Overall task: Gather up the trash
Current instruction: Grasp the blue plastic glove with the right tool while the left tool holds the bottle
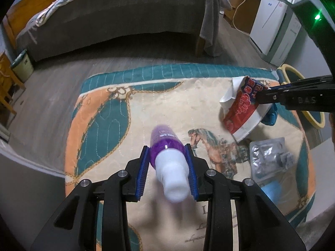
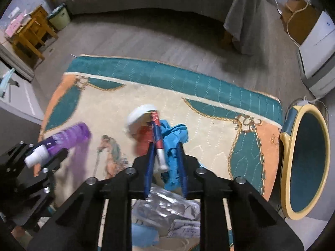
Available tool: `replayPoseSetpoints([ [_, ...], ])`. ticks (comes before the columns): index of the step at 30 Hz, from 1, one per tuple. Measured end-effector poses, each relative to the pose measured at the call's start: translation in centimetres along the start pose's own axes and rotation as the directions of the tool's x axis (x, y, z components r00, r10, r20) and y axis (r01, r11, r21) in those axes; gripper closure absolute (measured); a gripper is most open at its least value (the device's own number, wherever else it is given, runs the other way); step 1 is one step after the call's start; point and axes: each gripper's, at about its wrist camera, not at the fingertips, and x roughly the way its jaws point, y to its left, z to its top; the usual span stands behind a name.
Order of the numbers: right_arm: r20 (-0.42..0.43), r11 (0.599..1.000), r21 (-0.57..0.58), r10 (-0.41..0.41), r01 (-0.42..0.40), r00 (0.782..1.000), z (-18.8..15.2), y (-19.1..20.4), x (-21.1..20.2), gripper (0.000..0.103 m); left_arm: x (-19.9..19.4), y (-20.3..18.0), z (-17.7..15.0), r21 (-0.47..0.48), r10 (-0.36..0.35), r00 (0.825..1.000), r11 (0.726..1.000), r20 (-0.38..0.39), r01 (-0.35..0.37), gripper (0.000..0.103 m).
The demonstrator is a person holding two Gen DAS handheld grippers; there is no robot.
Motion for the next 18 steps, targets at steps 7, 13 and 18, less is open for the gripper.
replayPoseSetpoints([
  [7,-0.016,0.995,-0.1,-0.031,0.03,0.999,-1.1,1.5,-0.2,0.085,-0.7,-0.8,-0.1,0.018,-0.01,1.0,1.0,0.009,0.01,0.069],
  [13,-0.086,0.979,-0.173,0.098,-0.111,0.992,-2.2,3.2,0.0,0.067,-0.4,-1.2,-0.1,0.037,-0.009,1.0,0.999,0.001,0.009,0.069],
  [18,-0.06,0.983,-0.089,0.155,-0.16,0.986,-1.7,1.9,-0.7,0.067,-0.3,-1.1,-0.1,0.036,-0.014,1.0,0.999,0.005,0.014,0.069],
])
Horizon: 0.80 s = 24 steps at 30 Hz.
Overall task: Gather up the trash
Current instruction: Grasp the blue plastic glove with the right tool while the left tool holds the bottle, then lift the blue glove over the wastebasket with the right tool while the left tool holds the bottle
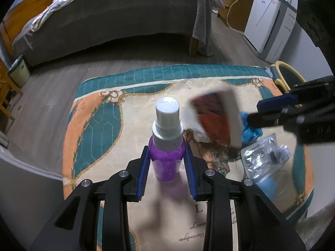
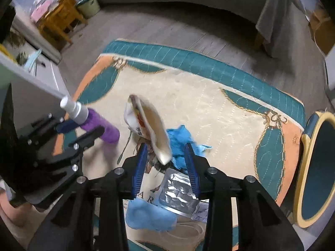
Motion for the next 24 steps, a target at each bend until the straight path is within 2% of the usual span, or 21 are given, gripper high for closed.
replayPoseSetpoints([
  [4,-0.005,0.997,0.051,-0.053,0.054,0.999,0.1,-1.4,0.3,0.067,0.1,0.3,0.1,-0.01,-0.008,1.0,1.0,0.0,0.008,0.069],
  [11,-0.063,0.987,0.019,-0.16,0.161,0.985,-0.2,-1.7,2.6,0.066,0.2,0.7,0.2,-0.022,-0.008,1.0,1.0,-0.005,0.008,0.069],
  [14,-0.064,0.982,0.009,-0.188,0.189,0.98,-0.2,-1.7,3.3,0.053,0.2,0.8,0.3,-0.025,-0.015,1.0,1.0,-0.004,0.015,0.069],
  [17,-0.08,0.977,-0.019,-0.214,0.213,0.974,-0.2,-1.7,4.6,0.052,0.2,0.7,0.4,-0.016,-0.019,1.0,1.0,-0.004,0.019,0.07],
  [18,-0.086,0.976,-0.028,-0.218,0.217,0.972,-0.2,-1.7,4.9,0.056,0.2,0.7,0.5,-0.015,-0.022,1.0,1.0,-0.005,0.022,0.07],
  [19,-0.092,0.974,-0.037,-0.225,0.222,0.97,-0.2,-1.7,5.3,0.069,0.2,0.6,0.5,-0.015,-0.027,1.0,1.0,-0.005,0.027,0.07],
  [21,-0.091,0.976,-0.03,-0.216,0.214,0.972,-0.2,-1.9,5.4,0.07,0.1,0.5,0.7,-0.01,-0.032,0.999,0.999,-0.001,0.032,0.07],
  [24,-0.076,0.978,-0.002,-0.206,0.207,0.976,0.0,-2.3,4.6,0.077,-0.5,0.1,1.1,0.005,-0.029,0.999,1.0,0.019,0.029,0.07],
])
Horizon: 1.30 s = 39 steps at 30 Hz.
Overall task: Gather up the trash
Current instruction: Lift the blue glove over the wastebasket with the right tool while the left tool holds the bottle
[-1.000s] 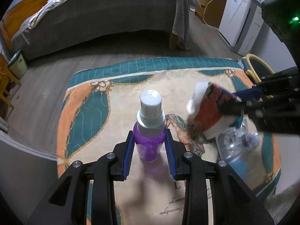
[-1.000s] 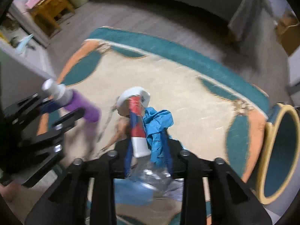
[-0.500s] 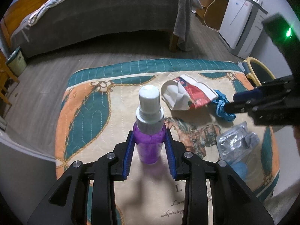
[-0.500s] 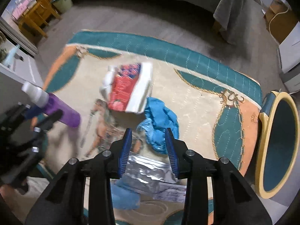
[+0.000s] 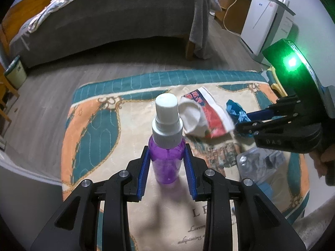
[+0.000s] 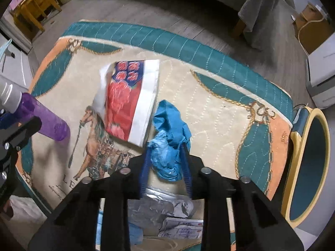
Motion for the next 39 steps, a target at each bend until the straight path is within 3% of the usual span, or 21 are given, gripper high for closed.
replayPoseSetpoints([
  [8,0.125,0.994,0.102,0.012,-0.025,0.992,0.1,-2.5,-4.8,0.078,-3.0,-2.0,2.4,0.057,0.012,0.996,0.998,0.091,-0.017,0.07],
  [21,0.337,0.98,0.197,-0.035,-0.034,0.941,-2.4,-7.9,-13.3,0.078,-7.2,-6.7,6.1,0.099,-0.03,0.976,0.995,0.215,0.009,0.07],
  [39,0.406,0.95,0.309,-0.089,-0.045,0.91,-6.6,-16.9,-15.2,0.078,-5.5,-15.7,8.1,0.227,-0.099,0.97,0.973,0.221,0.048,0.07],
])
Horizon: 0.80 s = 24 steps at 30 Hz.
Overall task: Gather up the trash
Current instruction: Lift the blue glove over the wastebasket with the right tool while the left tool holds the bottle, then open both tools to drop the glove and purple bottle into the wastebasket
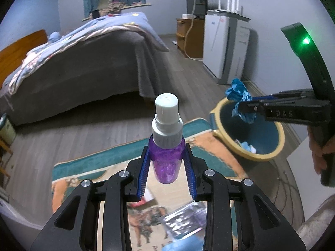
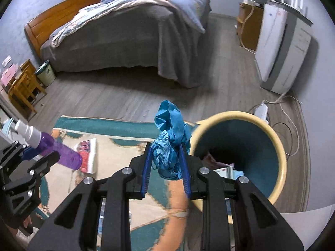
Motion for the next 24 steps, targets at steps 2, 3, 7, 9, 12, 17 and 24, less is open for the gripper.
replayPoseSetpoints([
  [2,-0.002,1.0,0.024,-0.011,0.011,1.0,-0.1,-1.5,0.2,0.078,0.6,-1.1,0.2,0.016,-0.014,1.0,1.0,-0.005,0.014,0.07],
  [3,-0.005,0.999,0.038,-0.022,0.022,1.0,-0.2,-2.4,0.4,0.078,0.9,-1.6,0.1,0.026,-0.018,1.0,1.0,-0.008,0.019,0.07],
  [7,-0.004,0.996,0.073,-0.056,0.056,0.998,-0.3,-5.0,0.7,0.078,2.2,-3.8,0.0,0.064,-0.04,0.999,0.997,-0.028,0.042,0.07],
  [9,-0.003,0.994,0.098,-0.057,0.057,0.998,-0.3,-6.1,0.8,0.078,2.9,-4.9,0.0,0.08,-0.055,0.998,0.995,-0.038,0.058,0.07],
  [12,-0.007,0.99,0.124,-0.068,0.068,0.998,-0.5,-7.7,1.2,0.078,3.6,-5.9,0.0,0.098,-0.079,0.996,0.992,-0.046,0.083,0.07],
  [17,-0.015,0.982,0.156,-0.101,0.102,0.995,-0.9,-10.0,1.6,0.078,4.7,-8.2,0.1,0.105,-0.128,0.99,0.985,-0.065,0.135,0.07],
  [24,-0.024,0.965,0.214,-0.147,0.149,0.989,-1.2,-13.0,2.2,0.078,5.7,-11.3,0.4,0.123,-0.202,0.976,0.97,-0.082,0.211,0.07],
])
